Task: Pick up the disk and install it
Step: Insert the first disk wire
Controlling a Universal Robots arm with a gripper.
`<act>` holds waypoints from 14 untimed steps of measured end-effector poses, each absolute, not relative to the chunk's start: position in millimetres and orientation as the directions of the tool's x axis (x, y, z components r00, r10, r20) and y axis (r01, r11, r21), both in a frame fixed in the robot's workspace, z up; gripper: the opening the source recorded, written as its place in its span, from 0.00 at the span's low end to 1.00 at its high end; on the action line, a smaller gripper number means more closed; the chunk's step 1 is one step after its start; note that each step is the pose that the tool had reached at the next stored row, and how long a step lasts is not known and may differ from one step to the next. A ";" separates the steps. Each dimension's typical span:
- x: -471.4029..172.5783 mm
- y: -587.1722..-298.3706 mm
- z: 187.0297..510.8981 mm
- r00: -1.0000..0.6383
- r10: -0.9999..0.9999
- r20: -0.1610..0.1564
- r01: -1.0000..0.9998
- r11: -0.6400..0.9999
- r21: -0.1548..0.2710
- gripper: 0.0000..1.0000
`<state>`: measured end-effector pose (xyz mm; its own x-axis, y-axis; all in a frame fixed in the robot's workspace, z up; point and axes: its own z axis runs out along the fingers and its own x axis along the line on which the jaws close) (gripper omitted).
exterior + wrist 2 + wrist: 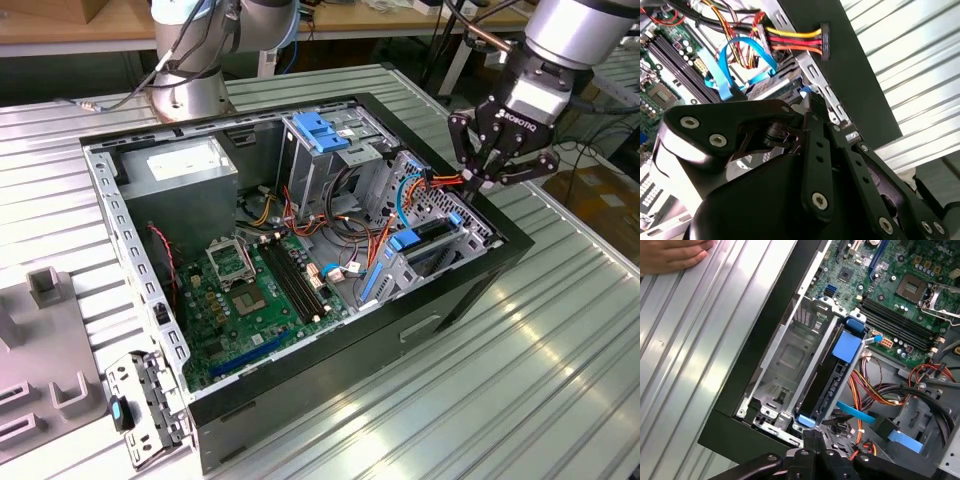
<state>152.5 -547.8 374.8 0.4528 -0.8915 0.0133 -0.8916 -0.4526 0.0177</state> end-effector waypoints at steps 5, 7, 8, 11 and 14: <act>155.8 -529.1 374.7 0.456 -0.890 0.013 -0.890 -0.456 0.018 0.11; 157.8 -523.7 374.8 0.458 -0.889 0.013 -0.889 -0.457 0.018 0.11; 160.2 -522.4 374.6 0.458 -0.889 0.013 -0.889 -0.458 0.018 0.11; 163.4 -521.9 373.3 0.507 -0.862 0.013 -0.862 -0.507 0.018 0.11; 165.1 -521.9 372.5 0.555 -0.832 0.013 -0.832 -0.555 0.018 0.11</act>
